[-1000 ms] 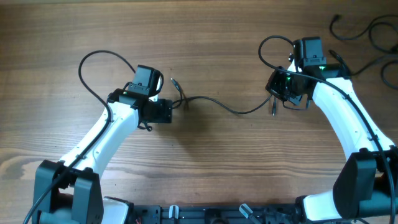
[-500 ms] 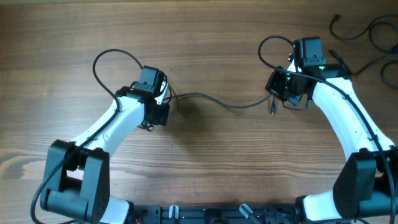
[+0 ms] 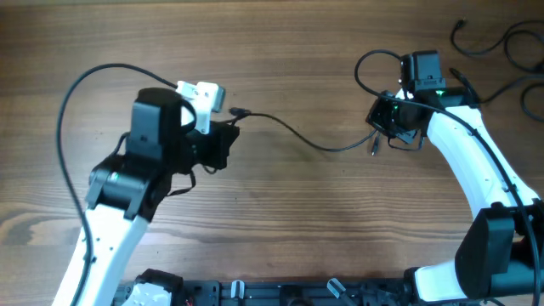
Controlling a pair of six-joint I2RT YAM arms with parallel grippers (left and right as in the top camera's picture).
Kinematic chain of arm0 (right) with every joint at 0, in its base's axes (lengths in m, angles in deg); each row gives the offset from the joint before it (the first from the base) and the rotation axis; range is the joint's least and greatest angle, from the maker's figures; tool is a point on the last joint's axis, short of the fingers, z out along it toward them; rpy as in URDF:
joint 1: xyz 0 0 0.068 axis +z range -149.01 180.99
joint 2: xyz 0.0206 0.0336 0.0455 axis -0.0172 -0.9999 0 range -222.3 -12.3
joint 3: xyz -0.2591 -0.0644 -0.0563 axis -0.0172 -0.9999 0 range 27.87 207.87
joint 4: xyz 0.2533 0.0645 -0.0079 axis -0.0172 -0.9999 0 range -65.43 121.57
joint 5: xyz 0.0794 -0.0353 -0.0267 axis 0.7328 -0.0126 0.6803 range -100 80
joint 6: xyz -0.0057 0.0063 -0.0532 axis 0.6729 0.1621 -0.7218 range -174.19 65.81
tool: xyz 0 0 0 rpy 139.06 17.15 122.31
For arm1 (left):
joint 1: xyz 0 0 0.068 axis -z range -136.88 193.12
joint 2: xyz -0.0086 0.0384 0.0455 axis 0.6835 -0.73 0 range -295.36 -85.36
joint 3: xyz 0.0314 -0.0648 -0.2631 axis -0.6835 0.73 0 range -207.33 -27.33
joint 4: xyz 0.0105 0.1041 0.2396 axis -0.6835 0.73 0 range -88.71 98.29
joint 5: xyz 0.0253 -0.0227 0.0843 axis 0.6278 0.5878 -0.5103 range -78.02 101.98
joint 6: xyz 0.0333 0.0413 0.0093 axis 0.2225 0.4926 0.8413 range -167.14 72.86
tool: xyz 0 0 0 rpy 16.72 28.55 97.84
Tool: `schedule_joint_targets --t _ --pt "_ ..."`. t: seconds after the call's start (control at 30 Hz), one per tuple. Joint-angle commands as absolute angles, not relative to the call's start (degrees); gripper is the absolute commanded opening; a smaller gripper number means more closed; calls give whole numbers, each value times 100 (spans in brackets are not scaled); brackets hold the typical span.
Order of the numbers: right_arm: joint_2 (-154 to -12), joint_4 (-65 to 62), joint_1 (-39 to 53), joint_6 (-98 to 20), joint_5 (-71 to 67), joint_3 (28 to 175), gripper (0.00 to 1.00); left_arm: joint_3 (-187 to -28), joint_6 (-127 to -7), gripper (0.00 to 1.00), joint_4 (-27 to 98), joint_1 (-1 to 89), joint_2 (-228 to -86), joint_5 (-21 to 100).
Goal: Untangle cables
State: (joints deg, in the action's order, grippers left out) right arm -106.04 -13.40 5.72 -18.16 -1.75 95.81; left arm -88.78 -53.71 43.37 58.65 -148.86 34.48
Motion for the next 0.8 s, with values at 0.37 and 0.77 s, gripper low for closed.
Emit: schedule_joint_targets --t 0.37,0.77 --pt "-10573 -1522 563 -1604 -911 9572 4 -8959 -7181 27 4232 3862 -14620 2960" --pt "-10573 -1508 563 -1606 -695 9572 8 -8959 -6079 36 5461 4133 -15809 4082"
